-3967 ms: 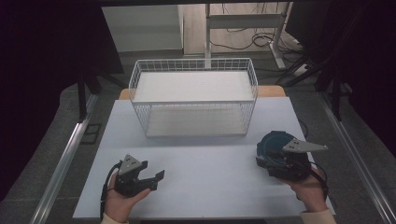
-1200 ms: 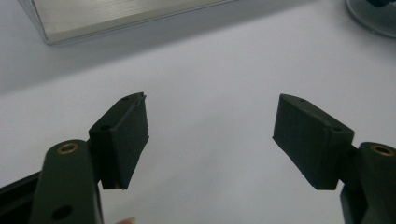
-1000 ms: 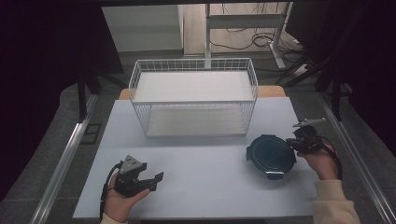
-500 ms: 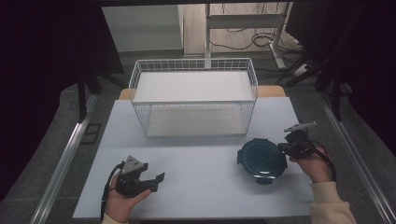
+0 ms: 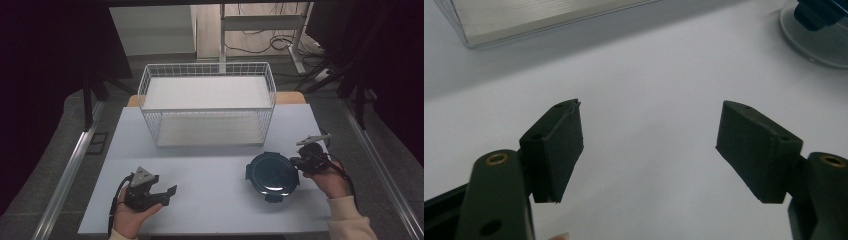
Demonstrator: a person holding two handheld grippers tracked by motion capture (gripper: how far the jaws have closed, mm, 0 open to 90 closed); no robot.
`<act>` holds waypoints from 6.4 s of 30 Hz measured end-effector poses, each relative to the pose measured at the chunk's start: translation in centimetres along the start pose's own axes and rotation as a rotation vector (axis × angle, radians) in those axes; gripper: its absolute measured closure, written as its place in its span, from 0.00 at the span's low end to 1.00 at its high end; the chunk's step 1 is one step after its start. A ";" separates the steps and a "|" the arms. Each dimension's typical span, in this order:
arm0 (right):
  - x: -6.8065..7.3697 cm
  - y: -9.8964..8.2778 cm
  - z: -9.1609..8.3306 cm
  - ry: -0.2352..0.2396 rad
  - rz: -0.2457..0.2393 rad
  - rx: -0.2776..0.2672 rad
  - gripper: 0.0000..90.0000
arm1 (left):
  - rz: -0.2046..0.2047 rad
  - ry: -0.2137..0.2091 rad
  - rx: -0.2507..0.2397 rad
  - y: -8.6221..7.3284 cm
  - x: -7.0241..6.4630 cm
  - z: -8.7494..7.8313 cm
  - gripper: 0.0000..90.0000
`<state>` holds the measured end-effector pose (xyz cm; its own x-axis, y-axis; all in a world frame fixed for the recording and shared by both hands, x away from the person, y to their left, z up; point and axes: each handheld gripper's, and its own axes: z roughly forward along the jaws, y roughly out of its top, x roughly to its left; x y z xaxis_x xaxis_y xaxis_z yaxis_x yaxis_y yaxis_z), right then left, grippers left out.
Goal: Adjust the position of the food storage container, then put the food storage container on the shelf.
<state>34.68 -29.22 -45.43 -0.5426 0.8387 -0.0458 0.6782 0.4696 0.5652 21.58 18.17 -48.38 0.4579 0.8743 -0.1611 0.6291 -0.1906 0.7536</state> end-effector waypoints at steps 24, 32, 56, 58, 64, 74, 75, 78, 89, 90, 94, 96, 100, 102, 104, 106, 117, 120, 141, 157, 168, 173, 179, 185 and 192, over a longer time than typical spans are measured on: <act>4.1 0.6 0.8 0.091 -0.075 -0.027 1.00 | 0.007 0.002 0.006 0.0 0.0 0.0 0.30; 3.8 -0.1 -0.1 0.047 -0.091 -0.064 1.00 | -0.006 0.004 -0.001 0.0 0.2 -0.2 0.30; 5.0 -5.1 -0.6 0.073 -0.003 -0.001 1.00 | 0.013 -0.016 -0.001 0.1 -0.4 -0.1 0.30; 5.2 -5.0 -0.6 0.055 0.001 0.009 1.00 | 0.015 -0.018 0.010 0.0 -0.6 0.2 0.30; 5.9 -4.5 -0.4 0.056 -0.015 0.016 1.00 | 0.010 -0.012 0.001 0.2 -0.3 0.0 0.30; 9.4 -3.0 0.5 0.088 -0.106 0.015 1.00 | 0.005 -0.016 -0.003 0.1 -0.2 -0.2 0.30; 9.6 -2.8 0.5 0.089 -0.110 0.009 1.00 | 0.005 -0.017 -0.003 0.2 -0.1 -0.2 0.30; 10.4 -2.3 0.7 0.082 -0.124 -0.002 1.00 | -0.007 -0.017 -0.007 0.2 0.0 -0.3 0.30; 13.5 -0.7 2.2 0.089 -0.209 0.008 1.00 | -0.004 -0.015 -0.001 0.2 0.1 0.0 0.30; 13.5 -0.7 2.2 0.089 -0.209 0.008 1.00 | -0.004 -0.015 -0.001 0.2 0.1 0.0 0.30; 15.1 -0.3 2.7 0.099 -0.262 -0.003 1.00 | -0.010 -0.023 0.006 0.1 0.2 0.1 0.30; 15.3 -0.2 2.7 0.101 -0.272 -0.005 1.00 | -0.011 -0.027 0.003 0.1 0.2 0.0 0.30; 15.5 -0.3 2.7 0.137 -0.271 -0.011 1.00 | -0.010 -0.026 -0.007 0.2 0.1 -0.3 0.30; 15.1 -0.5 2.5 0.169 -0.247 -0.024 1.00 | -0.007 -0.024 -0.008 0.2 0.1 -0.3 0.30; 14.6 -0.8 1.7 0.150 -0.225 -0.055 1.00 | -0.010 -0.021 -0.013 0.2 0.1 -0.5 0.30; 14.1 -1.1 1.0 0.154 -0.205 -0.085 1.00 | -0.011 -0.020 -0.017 0.2 0.2 -0.6 0.30; 11.1 -3.1 -0.2 0.268 -0.058 -0.223 0.47 | -0.027 -0.003 -0.022 0.1 0.3 -0.7 0.28; 10.9 -3.1 -0.4 0.279 -0.042 -0.235 0.39 | -0.034 0.011 -0.028 0.0 0.3 -0.7 0.27; 10.8 -3.0 -1.1 0.357 0.055 -0.278 0.18 | -0.115 -0.044 -0.048 0.6 0.6 -1.1 0.19; 12.3 -1.3 -1.6 0.409 0.139 -0.258 0.11 | -0.116 -0.161 -0.006 1.7 -0.8 -0.1 0.20; 13.4 0.5 1.5 0.464 0.226 -0.185 0.10 | -0.190 -0.281 0.073 2.9 -0.6 2.0 0.18; 13.5 -0.1 2.2 0.494 0.239 -0.166 0.11 | -0.249 -0.329 0.087 2.4 -0.6 3.1 0.17; 13.9 -0.3 3.1 0.508 0.245 -0.132 0.11 | -0.301 -0.370 0.105 2.0 -0.7 4.5 0.17; 13.8 -0.4 4.3 0.533 0.304 -0.099 0.10 | -0.355 -0.419 0.131 1.5 -0.8 6.2 0.17; 14.2 -0.3 5.5 0.585 0.359 -0.067 0.10 | -0.386 -0.468 0.155 1.0 -1.0 7.2 0.20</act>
<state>29.44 -15.95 -50.79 -0.4807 0.6437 0.5954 0.8443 0.1565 0.5125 26.31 13.92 -52.05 0.3840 0.6111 -0.6922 0.8719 0.0068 0.4897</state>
